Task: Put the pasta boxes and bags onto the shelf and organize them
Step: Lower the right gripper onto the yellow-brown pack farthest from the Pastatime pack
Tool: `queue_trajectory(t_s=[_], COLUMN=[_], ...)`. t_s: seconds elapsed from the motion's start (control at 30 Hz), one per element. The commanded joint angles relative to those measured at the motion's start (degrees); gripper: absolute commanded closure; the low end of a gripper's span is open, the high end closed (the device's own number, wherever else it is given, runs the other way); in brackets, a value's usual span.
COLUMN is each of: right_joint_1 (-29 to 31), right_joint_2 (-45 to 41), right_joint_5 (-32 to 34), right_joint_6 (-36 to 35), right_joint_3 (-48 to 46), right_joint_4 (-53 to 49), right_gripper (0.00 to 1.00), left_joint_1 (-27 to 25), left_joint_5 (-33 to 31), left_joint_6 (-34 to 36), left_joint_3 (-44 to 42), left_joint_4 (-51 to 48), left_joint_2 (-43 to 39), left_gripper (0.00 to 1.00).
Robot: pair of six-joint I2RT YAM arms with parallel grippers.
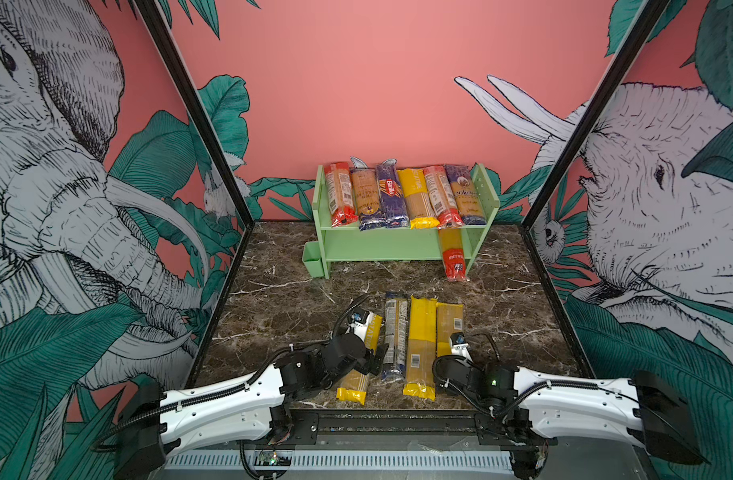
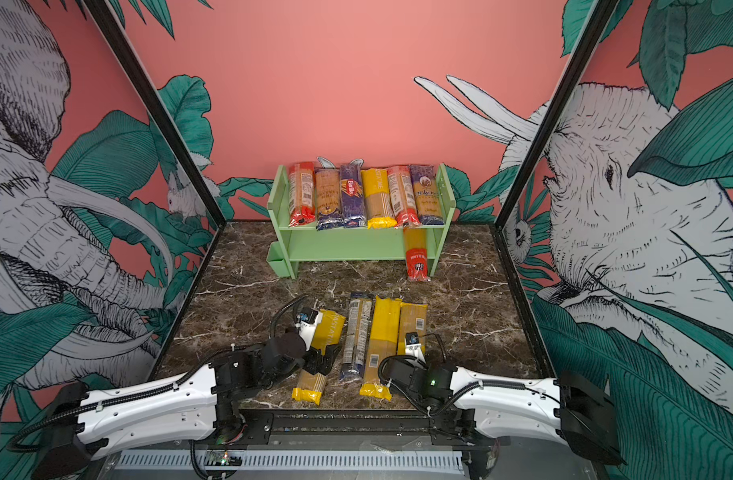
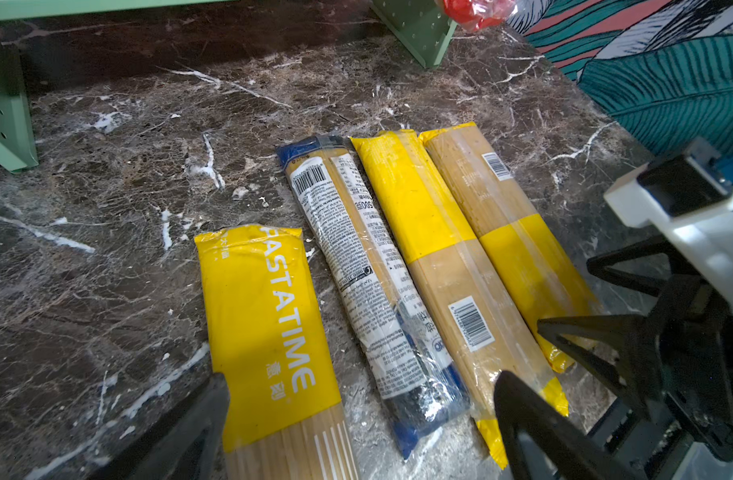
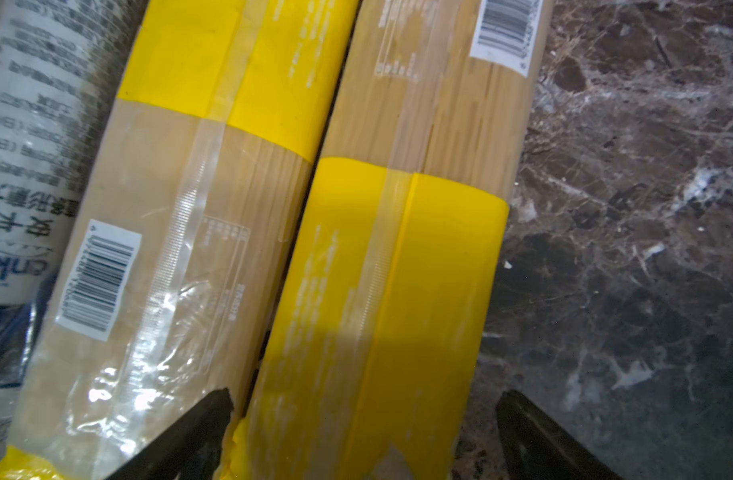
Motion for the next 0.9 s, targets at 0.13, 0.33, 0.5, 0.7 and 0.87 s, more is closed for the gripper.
queue_trajectory(t_s=[0.13, 0.33, 0.5, 0.7, 0.87], right_joint_1=[1.15, 1.22, 1.49, 3.65, 6.01], right_joint_2=[3.17, 5.01, 10.11, 15.66, 16.41], right_joint_5=[1.07, 0.82, -0.64, -2.03, -1.44], right_joint_6=[7.39, 8.73, 9.28, 11.99, 13.42], right_joint_3=[-3.28, -6.50, -8.00, -9.64, -9.14], right_joint_4=[4.67, 8.13, 12.06, 17.08, 16.78], right_gripper=[0.01, 0.01, 0.03, 0.49, 0.72], left_joint_1=[-0.28, -0.28, -0.28, -0.24, -0.28], left_joint_5=[-0.78, -0.87, -0.34, -0.55, -0.87], left_joint_6=[-0.65, -0.54, -0.44, -0.61, -0.40], left_joint_3=[-0.09, 0.21, 1.18, 1.67, 1.85], left_joint_4=[-0.66, 0.03, 0.52, 0.50, -0.27], left_joint_2=[0.27, 1.35, 3.19, 3.71, 3.06], left_gripper=[0.01, 0.01, 0.01, 0.01, 0.01])
